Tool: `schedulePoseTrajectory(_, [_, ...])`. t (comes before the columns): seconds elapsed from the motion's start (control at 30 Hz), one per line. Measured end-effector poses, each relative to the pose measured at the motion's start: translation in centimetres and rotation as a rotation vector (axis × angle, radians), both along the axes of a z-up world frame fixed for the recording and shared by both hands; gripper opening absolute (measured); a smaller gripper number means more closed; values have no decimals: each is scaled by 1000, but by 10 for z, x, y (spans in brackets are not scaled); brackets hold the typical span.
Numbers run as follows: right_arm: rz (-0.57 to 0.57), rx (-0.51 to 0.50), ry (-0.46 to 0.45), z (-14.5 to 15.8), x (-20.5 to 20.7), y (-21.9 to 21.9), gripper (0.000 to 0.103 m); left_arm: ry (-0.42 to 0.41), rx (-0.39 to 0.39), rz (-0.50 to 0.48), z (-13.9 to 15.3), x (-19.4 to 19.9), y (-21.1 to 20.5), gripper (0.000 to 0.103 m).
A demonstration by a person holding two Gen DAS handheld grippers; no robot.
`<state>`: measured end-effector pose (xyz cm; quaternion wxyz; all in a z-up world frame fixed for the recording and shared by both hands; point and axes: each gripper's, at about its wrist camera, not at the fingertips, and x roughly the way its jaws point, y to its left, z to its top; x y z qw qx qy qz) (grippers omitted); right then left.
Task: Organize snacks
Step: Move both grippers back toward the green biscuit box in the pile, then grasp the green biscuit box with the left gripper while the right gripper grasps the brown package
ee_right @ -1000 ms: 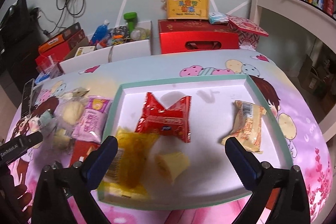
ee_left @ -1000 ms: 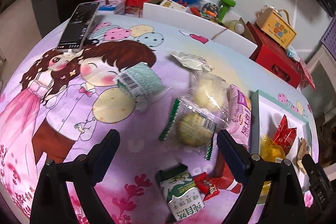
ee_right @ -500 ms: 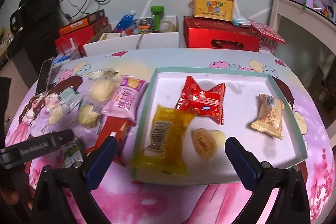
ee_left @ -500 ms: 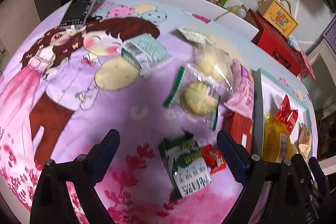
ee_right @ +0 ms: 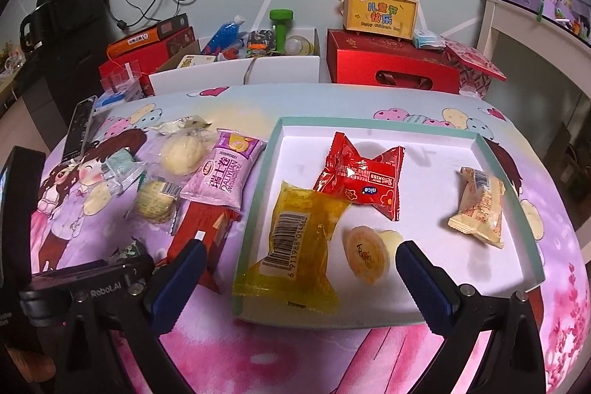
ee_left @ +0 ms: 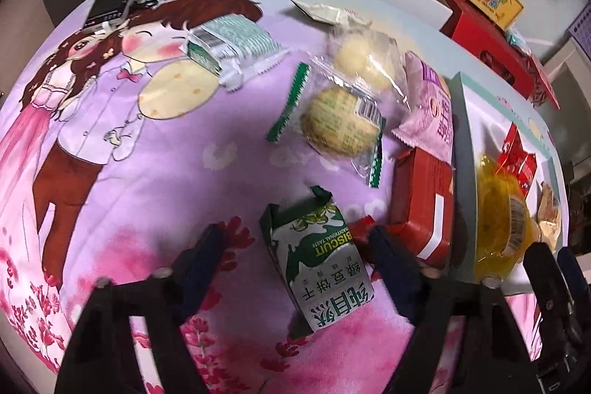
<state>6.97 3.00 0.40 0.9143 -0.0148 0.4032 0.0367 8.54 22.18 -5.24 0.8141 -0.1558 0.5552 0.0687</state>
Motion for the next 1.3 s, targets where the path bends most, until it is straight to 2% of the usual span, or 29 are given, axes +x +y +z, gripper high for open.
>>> schedulePoseTrajectory(0.17, [9, 4, -9, 0, 4, 2, 103, -11, -28, -28, -1, 0, -4, 53])
schedulePoseTrajectory(0.6, [79, 13, -58, 4, 13, 26, 103, -21, -19, -33, 1, 6, 3, 46])
schedulePoseTrajectory(0.77, [134, 29, -66, 2, 16, 41, 93, -25, -10, -9, 2, 10, 12, 44])
schedulePoseTrajectory(0.83, [159, 33, -63, 0, 17, 48, 86, -27, 6, 12, 3, 11, 19, 44])
schedulePoseTrajectory(1.0, [223, 40, -21, -13, 20, 66, 74, -28, 18, 65, 4, 12, 39, 44])
schedulePoseTrajectory(1.3, [257, 31, 75, -38, 30, 82, 65, -30, 11, 115, 3, 12, 57, 44])
